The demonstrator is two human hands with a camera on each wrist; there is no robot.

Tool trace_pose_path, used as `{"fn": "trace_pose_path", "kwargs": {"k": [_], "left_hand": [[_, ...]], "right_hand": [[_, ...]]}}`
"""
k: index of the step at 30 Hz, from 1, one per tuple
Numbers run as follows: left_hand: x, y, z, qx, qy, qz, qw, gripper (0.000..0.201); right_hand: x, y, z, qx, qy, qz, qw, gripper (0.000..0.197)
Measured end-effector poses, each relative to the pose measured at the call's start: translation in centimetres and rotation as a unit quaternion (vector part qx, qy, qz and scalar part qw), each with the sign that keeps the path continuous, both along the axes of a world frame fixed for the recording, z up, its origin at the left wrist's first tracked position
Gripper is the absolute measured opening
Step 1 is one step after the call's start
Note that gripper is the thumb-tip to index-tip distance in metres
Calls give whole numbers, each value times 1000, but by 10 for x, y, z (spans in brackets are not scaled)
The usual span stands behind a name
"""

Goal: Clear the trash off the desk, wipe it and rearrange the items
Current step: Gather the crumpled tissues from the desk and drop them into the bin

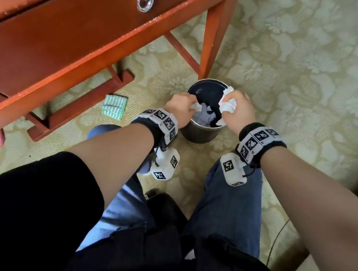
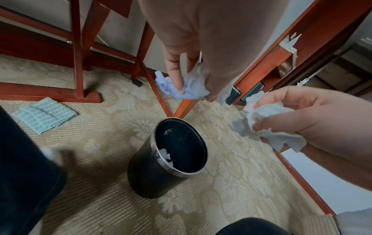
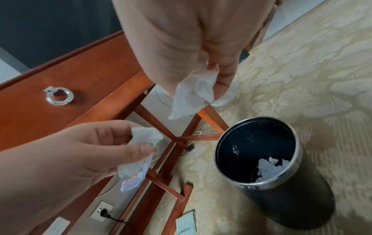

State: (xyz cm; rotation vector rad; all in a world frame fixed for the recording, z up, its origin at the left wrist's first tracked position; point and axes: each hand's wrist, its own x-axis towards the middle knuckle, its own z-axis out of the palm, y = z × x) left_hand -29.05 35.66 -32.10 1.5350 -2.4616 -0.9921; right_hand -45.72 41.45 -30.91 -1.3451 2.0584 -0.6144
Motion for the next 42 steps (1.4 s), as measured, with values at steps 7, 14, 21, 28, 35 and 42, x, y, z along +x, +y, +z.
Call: {"fn": "trace_pose_path", "kwargs": {"k": [7,14,21,28,35,42], "left_hand": [[-17,-34,-12,26,3,-3,1000,30],[-47,-75,-44,64,-12,-13,998,28],[-80,-102,-80,124,6,48,991,25],[-93,-119,-112,191,10,133,973,31],[-89,-116,-121,295,51,136,944,61],[-75,-107,-111,278,23,131,951,10]], "right_hand": [[-7,-30,-22,46,-44,-36,997,27],[-48,-81,-106,78,-124,-96,985,10],[-53,-102,-103,164,-153,-114,968,17],[-66,-107,-124,191,-190,-177,947,39],[-69,-111,-128,185,-316,-233,901,56],[-60,-103,-119,193,-294,-216,911,55]]}}
